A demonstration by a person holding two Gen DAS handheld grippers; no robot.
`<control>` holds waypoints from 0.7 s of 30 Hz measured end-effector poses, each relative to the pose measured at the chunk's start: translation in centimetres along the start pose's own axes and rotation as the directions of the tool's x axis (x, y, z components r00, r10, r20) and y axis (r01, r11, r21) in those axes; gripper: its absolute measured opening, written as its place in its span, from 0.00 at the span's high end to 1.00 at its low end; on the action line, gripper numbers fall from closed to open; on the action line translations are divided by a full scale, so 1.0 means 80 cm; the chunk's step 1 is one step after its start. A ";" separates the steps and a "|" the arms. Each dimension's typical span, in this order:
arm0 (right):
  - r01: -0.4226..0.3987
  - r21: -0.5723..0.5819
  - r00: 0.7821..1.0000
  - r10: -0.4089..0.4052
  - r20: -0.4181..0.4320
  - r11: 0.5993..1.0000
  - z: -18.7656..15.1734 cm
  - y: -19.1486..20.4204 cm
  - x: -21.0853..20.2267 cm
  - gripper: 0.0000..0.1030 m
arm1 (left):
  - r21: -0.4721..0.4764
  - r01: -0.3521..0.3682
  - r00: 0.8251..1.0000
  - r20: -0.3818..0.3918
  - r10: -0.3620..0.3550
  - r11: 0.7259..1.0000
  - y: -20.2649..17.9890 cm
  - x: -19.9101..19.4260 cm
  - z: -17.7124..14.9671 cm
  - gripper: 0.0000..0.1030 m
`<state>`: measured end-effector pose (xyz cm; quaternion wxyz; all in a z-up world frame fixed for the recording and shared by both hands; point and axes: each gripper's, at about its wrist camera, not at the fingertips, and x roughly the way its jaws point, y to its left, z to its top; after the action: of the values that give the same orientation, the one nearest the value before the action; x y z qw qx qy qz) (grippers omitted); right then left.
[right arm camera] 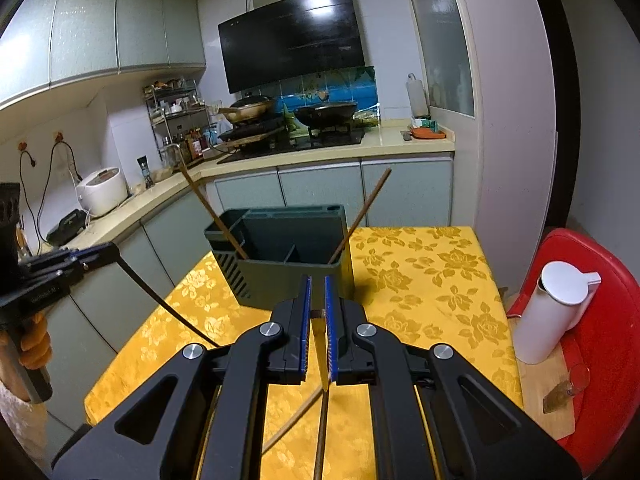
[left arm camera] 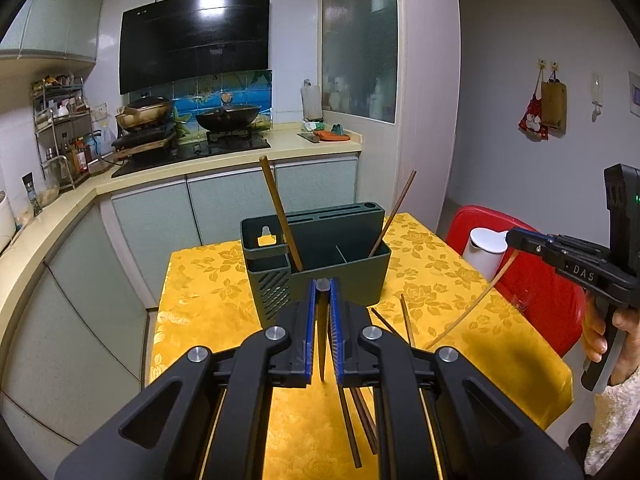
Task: Organize utensils
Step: 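Lift both held chopsticks and carry them above the holder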
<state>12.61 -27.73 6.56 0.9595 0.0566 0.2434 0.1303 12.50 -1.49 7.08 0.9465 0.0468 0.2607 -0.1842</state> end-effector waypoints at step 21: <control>0.061 -0.066 0.993 -0.054 0.106 0.996 0.145 0.032 0.018 0.92 | 0.013 -0.017 0.991 0.133 0.015 1.000 -0.023 -0.005 0.145 0.94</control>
<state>18.84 -25.36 16.49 0.9756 0.0230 0.1900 0.1079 17.03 -5.24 17.26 0.9628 0.0434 0.1955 -0.1813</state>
